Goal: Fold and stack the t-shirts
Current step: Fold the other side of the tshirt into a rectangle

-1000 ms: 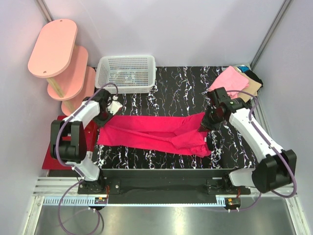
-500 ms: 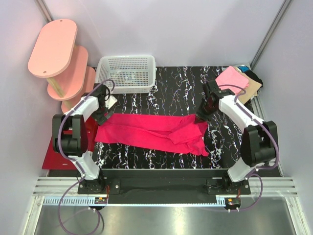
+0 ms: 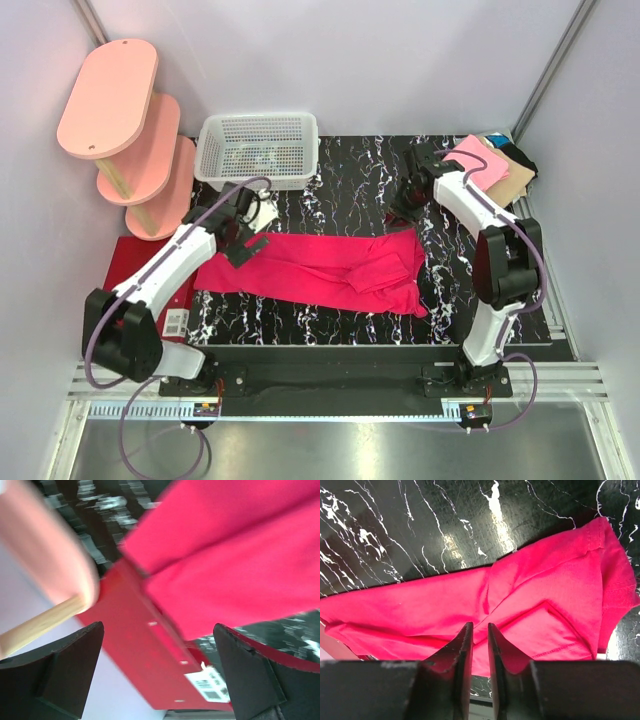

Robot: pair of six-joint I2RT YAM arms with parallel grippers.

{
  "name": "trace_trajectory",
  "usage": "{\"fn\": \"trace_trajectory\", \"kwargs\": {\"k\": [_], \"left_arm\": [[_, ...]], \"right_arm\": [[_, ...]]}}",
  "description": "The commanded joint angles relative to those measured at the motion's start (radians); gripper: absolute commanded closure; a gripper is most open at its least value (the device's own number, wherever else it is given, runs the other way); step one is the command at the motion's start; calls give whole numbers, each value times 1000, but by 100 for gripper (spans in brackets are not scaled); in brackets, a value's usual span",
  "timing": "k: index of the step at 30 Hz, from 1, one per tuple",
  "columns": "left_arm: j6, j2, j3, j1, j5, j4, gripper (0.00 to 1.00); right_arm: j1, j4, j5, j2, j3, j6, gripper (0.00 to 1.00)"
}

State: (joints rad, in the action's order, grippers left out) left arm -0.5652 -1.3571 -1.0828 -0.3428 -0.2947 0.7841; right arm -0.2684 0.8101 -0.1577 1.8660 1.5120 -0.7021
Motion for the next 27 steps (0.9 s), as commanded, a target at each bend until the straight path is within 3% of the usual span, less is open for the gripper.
{"fn": "trace_trajectory", "kwargs": {"k": [1, 9, 14, 19, 27], "left_arm": [[56, -92, 49, -9, 72, 0, 1], [4, -227, 32, 24, 55, -101, 1], [-15, -296, 29, 83, 37, -138, 1], [-32, -347, 23, 126, -1, -171, 1], [-59, -350, 49, 169, -24, -198, 1]], "right_arm": [[-14, 18, 15, -106, 1, 24, 72], [-166, 26, -115, -402, -321, -43, 76], [-169, 11, -181, -524, -496, -109, 78], [-169, -2, -180, -544, -590, -134, 78], [-166, 11, -115, -394, -604, -59, 80]]}}
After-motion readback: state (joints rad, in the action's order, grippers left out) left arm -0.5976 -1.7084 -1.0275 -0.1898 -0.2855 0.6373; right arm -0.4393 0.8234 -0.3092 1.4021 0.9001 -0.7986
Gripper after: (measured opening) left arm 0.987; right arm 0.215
